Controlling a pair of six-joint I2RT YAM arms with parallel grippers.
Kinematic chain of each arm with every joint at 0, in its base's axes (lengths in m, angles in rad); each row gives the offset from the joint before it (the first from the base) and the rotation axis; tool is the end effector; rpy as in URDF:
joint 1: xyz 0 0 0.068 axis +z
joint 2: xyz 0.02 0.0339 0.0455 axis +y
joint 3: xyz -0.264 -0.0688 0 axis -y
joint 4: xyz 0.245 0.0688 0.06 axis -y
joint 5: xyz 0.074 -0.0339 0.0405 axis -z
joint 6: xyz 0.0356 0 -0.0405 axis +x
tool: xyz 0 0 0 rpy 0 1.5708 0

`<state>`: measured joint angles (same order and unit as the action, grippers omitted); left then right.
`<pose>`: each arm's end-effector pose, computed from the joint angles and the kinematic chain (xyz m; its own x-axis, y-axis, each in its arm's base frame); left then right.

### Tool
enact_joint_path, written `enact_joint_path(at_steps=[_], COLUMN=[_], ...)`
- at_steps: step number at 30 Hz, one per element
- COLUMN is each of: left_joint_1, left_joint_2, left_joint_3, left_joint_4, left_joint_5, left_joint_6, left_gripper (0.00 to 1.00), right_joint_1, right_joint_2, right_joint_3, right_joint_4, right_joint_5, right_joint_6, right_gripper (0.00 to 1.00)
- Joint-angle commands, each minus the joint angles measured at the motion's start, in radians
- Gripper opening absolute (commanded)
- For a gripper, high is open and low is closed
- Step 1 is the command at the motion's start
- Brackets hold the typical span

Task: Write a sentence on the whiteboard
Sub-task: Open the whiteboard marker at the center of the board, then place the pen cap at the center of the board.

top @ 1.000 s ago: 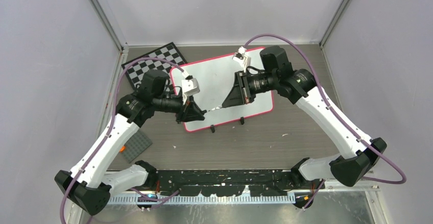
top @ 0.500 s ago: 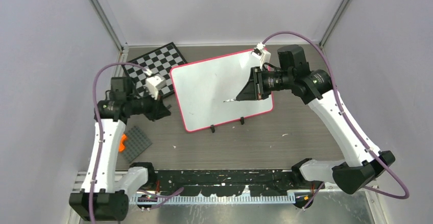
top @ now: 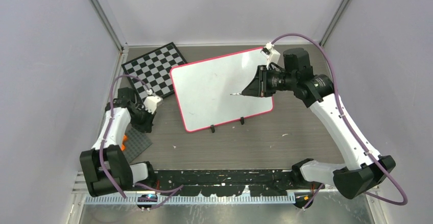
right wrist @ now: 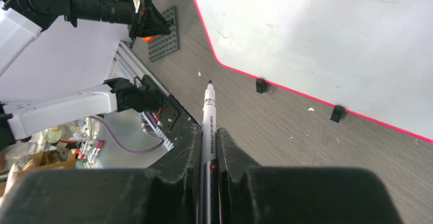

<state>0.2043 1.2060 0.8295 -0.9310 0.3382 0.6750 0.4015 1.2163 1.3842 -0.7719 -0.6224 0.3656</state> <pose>0.2019 0.0298 0.2220 -0.8049 0.4353 -0.4034 0.5074 0.8573 -0.0875 0.2170 0.1147 0.4027 -0.7596 -0.0070 -0.6503 -0.5221 0.6027 0.6035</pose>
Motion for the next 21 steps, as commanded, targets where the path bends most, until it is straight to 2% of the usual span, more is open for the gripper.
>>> enact_joint_path(at_steps=[1,5,11,21], left_joint_1=[-0.052,-0.100,-0.115,-0.115], left_joint_2=[0.041,0.092,0.186,0.197], left_joint_3=[-0.049,-0.092,-0.078,0.022], left_joint_4=[0.188,0.268,0.302,0.182], left_joint_5=[-0.153,-0.193,-0.205,-0.091], left_joint_6=[0.077,0.080,0.065,0.029], left_gripper=[0.00,0.02,0.11,0.50], right_joint_1=[-0.007,-0.011,-0.011,-0.012], right_joint_2=[-0.068,-0.130,-0.117,-0.102], right_joint_3=[-0.018,-0.086,-0.081,-0.088], right_joint_4=[0.069,0.148,0.093,0.066], right_joint_5=[0.127,0.185,0.161,0.110], right_joint_6=[0.026,0.026,-0.064,-0.170], right_gripper=[0.00,0.00,0.00,0.00])
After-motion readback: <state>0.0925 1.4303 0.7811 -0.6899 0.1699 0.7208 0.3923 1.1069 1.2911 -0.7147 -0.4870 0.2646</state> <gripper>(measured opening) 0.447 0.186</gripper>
